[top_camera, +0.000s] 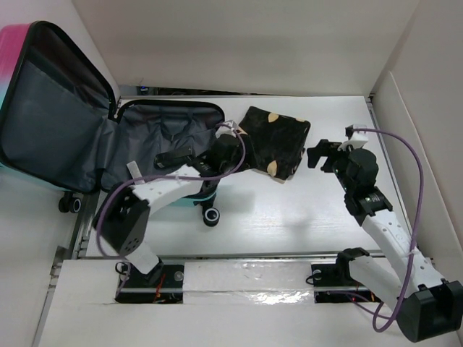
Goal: Pack the luggage
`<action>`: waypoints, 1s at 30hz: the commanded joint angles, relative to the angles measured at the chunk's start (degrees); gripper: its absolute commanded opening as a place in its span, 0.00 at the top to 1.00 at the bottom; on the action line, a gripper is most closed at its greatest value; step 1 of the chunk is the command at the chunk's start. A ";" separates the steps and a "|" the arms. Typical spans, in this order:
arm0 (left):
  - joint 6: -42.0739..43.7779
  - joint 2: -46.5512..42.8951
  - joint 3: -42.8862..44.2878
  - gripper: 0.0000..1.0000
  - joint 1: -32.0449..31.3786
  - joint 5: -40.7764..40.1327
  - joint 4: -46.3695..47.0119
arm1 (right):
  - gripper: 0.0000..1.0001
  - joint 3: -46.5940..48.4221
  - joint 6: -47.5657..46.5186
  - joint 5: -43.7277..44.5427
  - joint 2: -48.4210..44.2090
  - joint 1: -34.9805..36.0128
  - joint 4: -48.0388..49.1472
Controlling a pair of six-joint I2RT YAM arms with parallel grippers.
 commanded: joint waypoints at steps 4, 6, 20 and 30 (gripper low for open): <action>-11.98 11.99 12.24 0.03 -1.51 -15.79 -2.70 | 0.00 -0.24 -1.30 -10.55 -2.16 -0.36 3.22; -17.49 14.90 12.69 0.01 -1.51 -16.85 -2.35 | 0.00 -0.16 -1.48 -11.96 -2.78 -0.36 3.31; -32.64 30.01 25.69 0.01 -2.65 -20.20 -9.98 | 0.00 -1.04 -1.92 -18.02 -7.52 -0.36 3.40; -36.43 44.17 37.20 0.06 -0.89 -19.67 -17.19 | 0.00 -1.21 -2.62 -21.10 -9.72 0.69 3.40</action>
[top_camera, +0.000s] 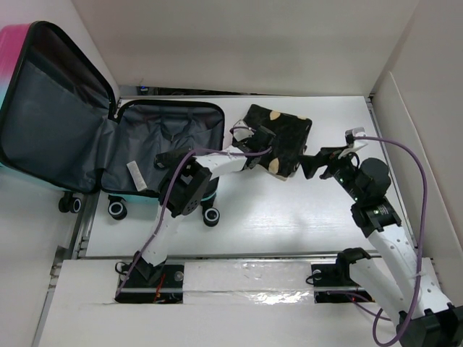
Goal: Pack the luggage
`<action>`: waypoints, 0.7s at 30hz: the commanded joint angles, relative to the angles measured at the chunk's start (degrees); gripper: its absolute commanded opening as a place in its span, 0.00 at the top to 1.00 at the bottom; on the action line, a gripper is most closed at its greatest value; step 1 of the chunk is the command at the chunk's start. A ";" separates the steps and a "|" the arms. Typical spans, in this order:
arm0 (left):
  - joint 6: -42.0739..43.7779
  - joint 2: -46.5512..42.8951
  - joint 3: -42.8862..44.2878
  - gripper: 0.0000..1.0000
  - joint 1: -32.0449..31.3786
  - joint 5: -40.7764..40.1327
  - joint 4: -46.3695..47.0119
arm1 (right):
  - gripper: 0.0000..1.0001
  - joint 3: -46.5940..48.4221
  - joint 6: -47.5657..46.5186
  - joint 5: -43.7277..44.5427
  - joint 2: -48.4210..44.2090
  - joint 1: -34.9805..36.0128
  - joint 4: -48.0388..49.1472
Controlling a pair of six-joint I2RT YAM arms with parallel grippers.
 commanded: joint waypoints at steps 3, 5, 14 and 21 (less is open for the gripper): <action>-1.13 2.76 0.45 0.43 1.01 0.06 -1.92 | 0.00 0.14 -1.05 -2.04 -1.66 0.72 2.46; 0.81 1.79 -2.72 0.66 1.62 2.09 3.98 | 0.00 0.14 -0.96 -1.52 -2.62 0.72 2.11; 15.30 2.93 0.09 1.00 4.00 6.57 8.11 | 0.00 0.41 -0.87 -0.02 -4.56 1.86 1.05; 33.48 -0.06 13.61 1.00 5.66 14.73 4.26 | 0.00 0.23 -0.78 1.91 -4.56 1.86 1.14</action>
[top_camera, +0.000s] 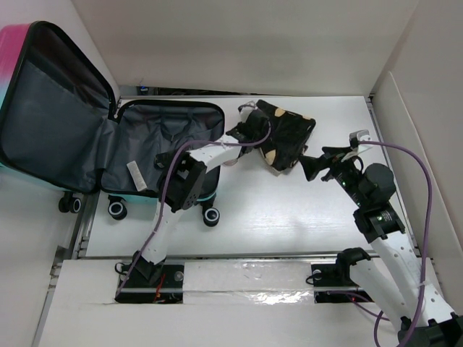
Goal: Pack the luggage
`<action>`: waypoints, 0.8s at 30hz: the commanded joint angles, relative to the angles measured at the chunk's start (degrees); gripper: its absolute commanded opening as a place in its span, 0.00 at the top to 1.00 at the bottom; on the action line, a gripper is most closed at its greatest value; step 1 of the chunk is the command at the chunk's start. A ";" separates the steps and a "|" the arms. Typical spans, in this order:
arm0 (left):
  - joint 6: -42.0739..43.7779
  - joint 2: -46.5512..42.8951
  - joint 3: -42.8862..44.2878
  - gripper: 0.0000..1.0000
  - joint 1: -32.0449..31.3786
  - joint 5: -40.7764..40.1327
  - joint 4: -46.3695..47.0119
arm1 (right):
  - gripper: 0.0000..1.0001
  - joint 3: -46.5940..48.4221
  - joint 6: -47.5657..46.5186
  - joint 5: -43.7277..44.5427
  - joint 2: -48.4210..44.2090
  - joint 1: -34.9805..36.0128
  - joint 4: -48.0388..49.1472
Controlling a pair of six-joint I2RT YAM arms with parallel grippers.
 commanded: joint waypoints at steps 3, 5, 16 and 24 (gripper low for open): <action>18.67 -2.60 15.99 1.00 3.94 15.03 -3.00 | 0.00 -0.03 -0.72 2.39 -0.96 0.42 1.14; 21.42 -1.81 24.86 1.00 5.79 17.35 -11.14 | 0.00 -0.12 -0.72 2.75 -1.04 0.42 1.23; 26.98 -33.68 -6.45 1.00 23.86 16.21 -7.95 | 0.00 -0.03 -0.89 2.31 -0.52 0.42 1.14; 17.05 -51.98 -43.21 1.00 45.86 21.12 4.64 | 0.00 -0.56 -0.98 1.69 1.33 0.42 2.63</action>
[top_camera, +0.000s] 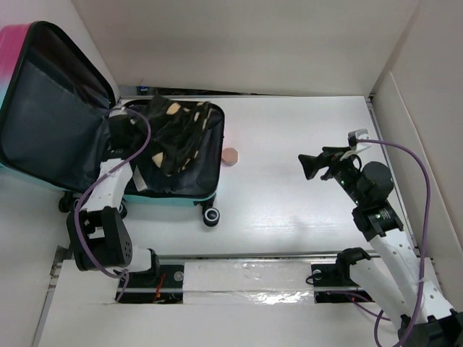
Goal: Pack the luggage
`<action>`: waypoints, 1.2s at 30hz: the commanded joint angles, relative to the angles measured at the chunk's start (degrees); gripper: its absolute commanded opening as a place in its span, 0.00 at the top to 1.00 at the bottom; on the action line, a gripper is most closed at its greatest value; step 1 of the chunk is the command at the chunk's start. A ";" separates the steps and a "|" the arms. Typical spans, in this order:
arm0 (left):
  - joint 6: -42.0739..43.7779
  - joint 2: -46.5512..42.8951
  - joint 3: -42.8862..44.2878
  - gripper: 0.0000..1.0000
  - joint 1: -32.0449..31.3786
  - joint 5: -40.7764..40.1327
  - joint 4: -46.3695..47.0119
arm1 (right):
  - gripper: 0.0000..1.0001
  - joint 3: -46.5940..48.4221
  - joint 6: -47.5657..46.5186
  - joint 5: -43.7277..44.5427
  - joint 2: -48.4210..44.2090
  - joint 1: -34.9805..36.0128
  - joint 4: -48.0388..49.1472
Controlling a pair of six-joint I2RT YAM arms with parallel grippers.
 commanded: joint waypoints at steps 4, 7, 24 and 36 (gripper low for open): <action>-4.60 -2.92 -11.42 1.00 6.44 1.81 4.77 | 0.00 -0.60 -1.22 0.23 0.96 0.42 2.57; -6.00 -3.62 -12.93 1.00 6.44 -3.72 1.18 | 0.02 -0.78 -1.31 0.58 1.22 0.42 2.57; -2.85 -22.16 -6.34 0.52 -12.53 -13.59 0.28 | 0.71 2.55 -7.45 4.53 21.14 10.60 5.72; 3.74 -38.32 -11.96 0.52 -12.55 9.54 -2.26 | 0.04 12.13 -16.08 -1.17 54.82 19.58 22.51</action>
